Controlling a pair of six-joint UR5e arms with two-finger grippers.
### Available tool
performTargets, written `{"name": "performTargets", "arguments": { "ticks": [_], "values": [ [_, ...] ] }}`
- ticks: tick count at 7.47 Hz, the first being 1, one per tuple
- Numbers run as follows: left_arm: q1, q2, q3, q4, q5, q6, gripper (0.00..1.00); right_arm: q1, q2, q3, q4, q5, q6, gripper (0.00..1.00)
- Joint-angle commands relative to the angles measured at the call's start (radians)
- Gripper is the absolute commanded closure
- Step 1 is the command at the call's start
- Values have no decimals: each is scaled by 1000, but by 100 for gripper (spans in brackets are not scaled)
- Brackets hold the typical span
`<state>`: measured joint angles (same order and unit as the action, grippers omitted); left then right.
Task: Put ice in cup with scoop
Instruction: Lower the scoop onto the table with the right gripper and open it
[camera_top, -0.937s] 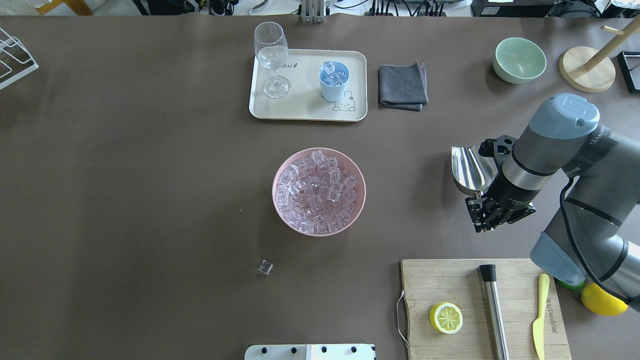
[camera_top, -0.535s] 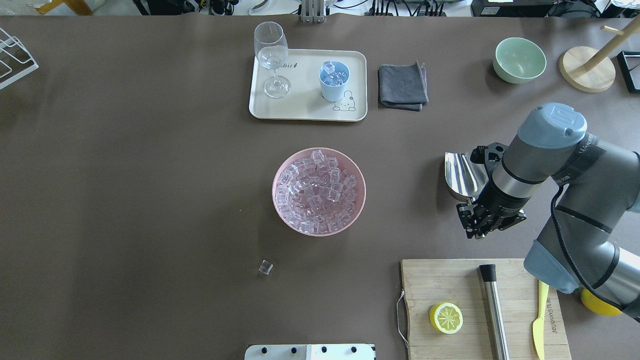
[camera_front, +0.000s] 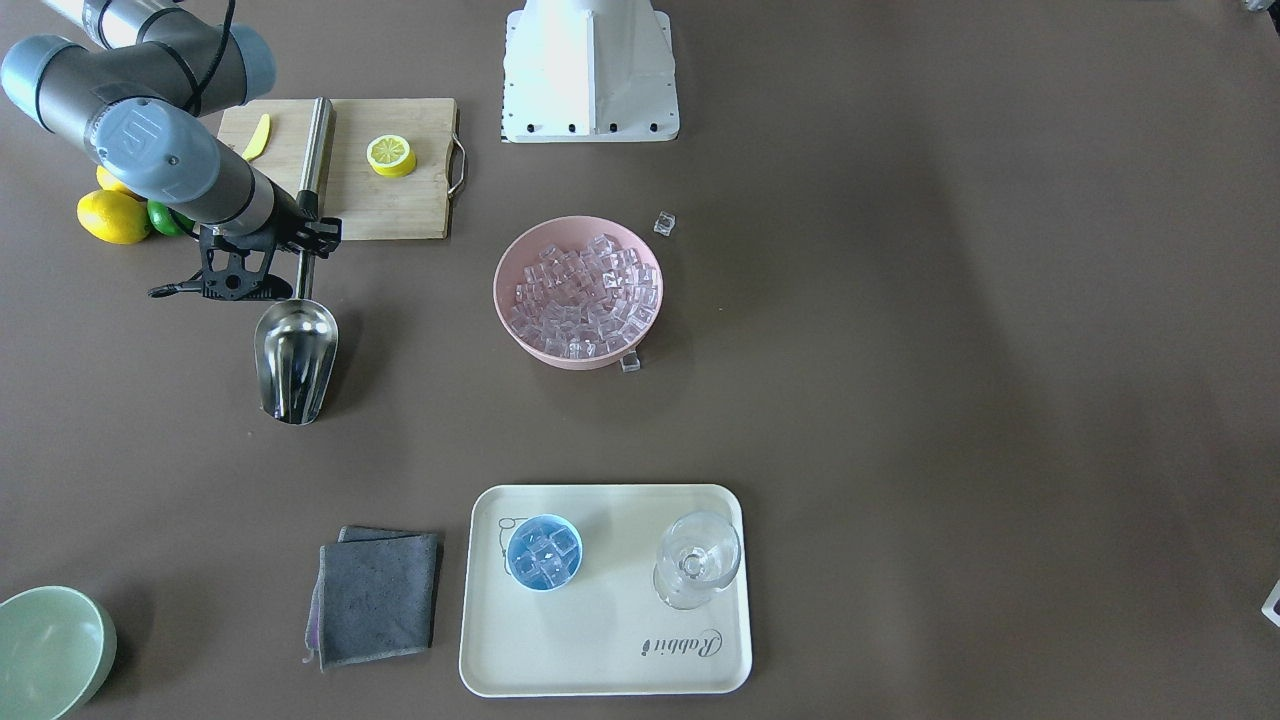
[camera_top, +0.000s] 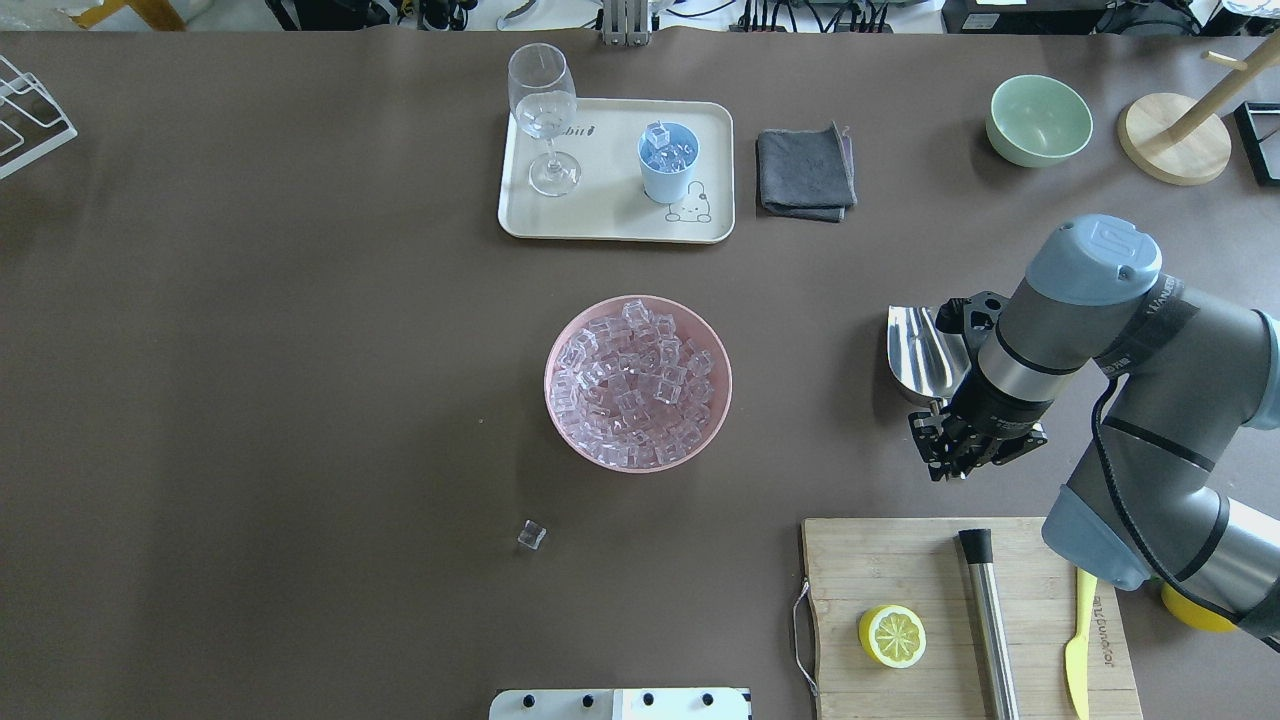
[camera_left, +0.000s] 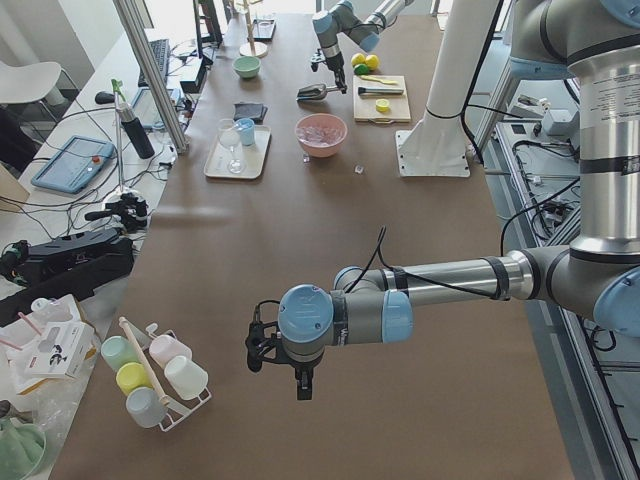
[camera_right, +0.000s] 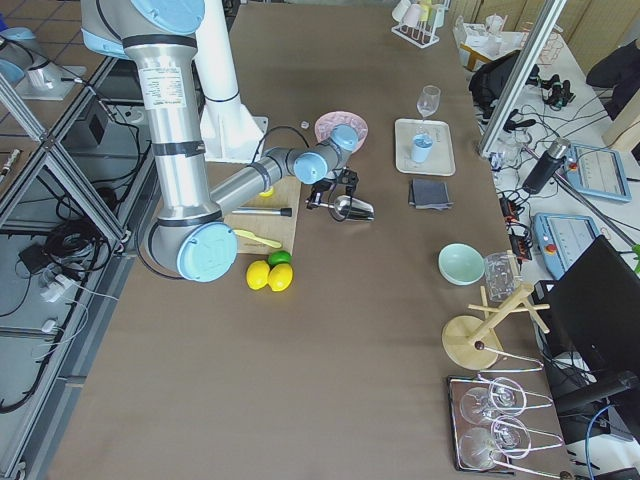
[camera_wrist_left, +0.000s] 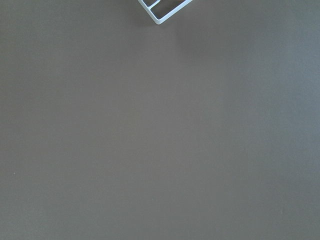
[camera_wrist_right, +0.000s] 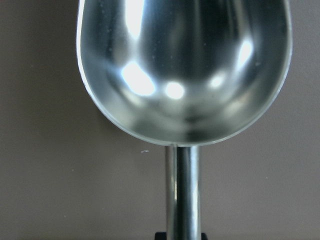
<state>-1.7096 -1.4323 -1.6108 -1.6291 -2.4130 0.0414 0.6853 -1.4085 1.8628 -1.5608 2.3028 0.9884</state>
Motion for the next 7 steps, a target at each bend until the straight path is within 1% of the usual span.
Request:
{"name": "performTargets", "arguments": {
  "ticks": [1,2,3,4,5,7],
  "values": [
    [-1,0,-1,0,0,0,2,-1,0,-19,25,1,-2,100],
    [-1,0,0,0,0,0,2,-1,0,-55,85,1,-1,72],
    [-1,-2,-1,0,0,0,2,-1,2,-75,126,0,2,42],
    [1,0,-1,0,0,0,2,-1,2,-74,127,-2,3,11],
    [1,-2,-1,0,0,0,2,-1,2,-76,127,-2,1,2],
    [1,-2,-1,0,0,0,2,-1,3,-76,127,-2,1,2]
  ]
}}
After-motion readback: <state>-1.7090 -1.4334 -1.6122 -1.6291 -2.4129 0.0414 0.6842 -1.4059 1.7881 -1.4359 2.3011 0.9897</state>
